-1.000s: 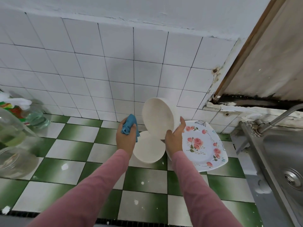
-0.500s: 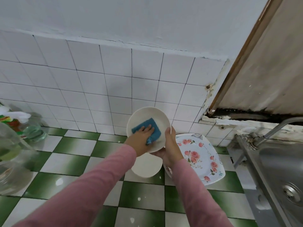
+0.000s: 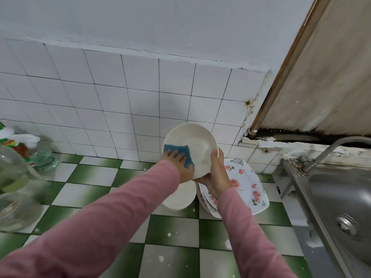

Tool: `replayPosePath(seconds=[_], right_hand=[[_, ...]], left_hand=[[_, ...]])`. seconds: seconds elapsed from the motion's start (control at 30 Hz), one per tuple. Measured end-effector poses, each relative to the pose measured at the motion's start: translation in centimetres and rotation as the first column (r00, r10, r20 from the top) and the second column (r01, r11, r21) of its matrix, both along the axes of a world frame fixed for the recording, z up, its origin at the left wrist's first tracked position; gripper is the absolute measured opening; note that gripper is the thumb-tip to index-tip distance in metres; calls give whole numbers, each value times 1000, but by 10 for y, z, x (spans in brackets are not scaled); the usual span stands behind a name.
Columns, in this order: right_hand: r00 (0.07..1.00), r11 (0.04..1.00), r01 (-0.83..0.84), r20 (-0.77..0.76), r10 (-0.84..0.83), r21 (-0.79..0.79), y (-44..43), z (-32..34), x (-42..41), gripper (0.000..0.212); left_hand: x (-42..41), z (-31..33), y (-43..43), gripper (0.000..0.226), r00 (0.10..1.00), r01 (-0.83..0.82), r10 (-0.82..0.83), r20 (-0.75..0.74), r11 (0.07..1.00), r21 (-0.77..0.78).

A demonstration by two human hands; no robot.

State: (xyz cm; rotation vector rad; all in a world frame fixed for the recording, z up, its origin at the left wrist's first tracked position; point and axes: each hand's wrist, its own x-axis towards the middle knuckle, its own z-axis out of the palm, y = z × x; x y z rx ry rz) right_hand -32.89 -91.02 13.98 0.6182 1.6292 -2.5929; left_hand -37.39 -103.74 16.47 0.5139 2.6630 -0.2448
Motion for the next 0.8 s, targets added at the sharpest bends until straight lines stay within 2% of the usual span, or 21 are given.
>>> replayPosePath(seconds=[0.07, 0.17, 0.23, 0.27, 0.3, 0.37, 0.4, 0.43, 0.47, 0.5, 0.57, 0.63, 0.67, 0.7, 0.8], right_hand=[[1000, 1000, -23, -5, 23, 11, -8, 3, 6, 41], [999, 998, -45, 7, 45, -50, -16, 7, 12, 40], [999, 997, -41, 8, 42, -70, -16, 9, 13, 43], [999, 996, -35, 13, 37, -78, -15, 9, 14, 46], [999, 996, -27, 20, 29, -82, -14, 10, 14, 47], [1000, 997, -3, 28, 5, -76, -8, 9, 16, 48], [999, 997, 13, 34, -11, -71, -5, 9, 16, 48], [999, 998, 22, 40, -20, -61, -1, 10, 15, 48], [999, 999, 20, 42, -18, -40, 2, 11, 14, 48], [999, 1000, 8, 37, -7, -8, 4, 12, 13, 49], [1000, 999, -20, 16, 19, 44, 5, 16, 12, 49], [999, 998, -38, 3, 38, 42, 5, 18, 12, 51], [999, 999, -44, 0, 44, 29, 5, 19, 12, 53], [999, 999, -52, -2, 52, 17, 5, 20, 13, 54], [996, 995, -88, -14, 88, 43, 5, 22, 13, 57]], left_hand=[[-8, -1, -6, 75, 997, -15, 12, -75, 999, -39], [-18, 4, -7, 69, 987, 71, -49, -151, 988, 139], [-16, 12, 4, 60, 991, 135, -122, -61, 947, 291], [-12, 18, 10, 55, 981, 186, -194, -3, 940, 286], [-7, 21, 16, 52, 970, 218, -237, 48, 943, 250], [-4, 30, 18, 39, 961, 183, -220, 168, 960, 210], [-4, 35, 16, 30, 944, 233, -277, 180, 945, 231], [-7, 37, 15, 30, 931, 286, -326, 165, 931, 228], [-10, 43, 13, 35, 937, 289, -317, 146, 940, 181], [-14, 45, 14, 41, 936, 321, -326, 134, 945, 61], [-18, 42, 12, 58, 968, 233, -220, 118, 965, -117], [-17, 32, 6, 73, 993, 46, -30, 111, 988, -145], [-14, 29, 4, 75, 996, -15, 26, 87, 993, -121], [-15, 24, 1, 72, 1000, -9, 12, 23, 990, -138], [-16, 11, -7, 67, 957, 75, -109, -269, 988, -134]])
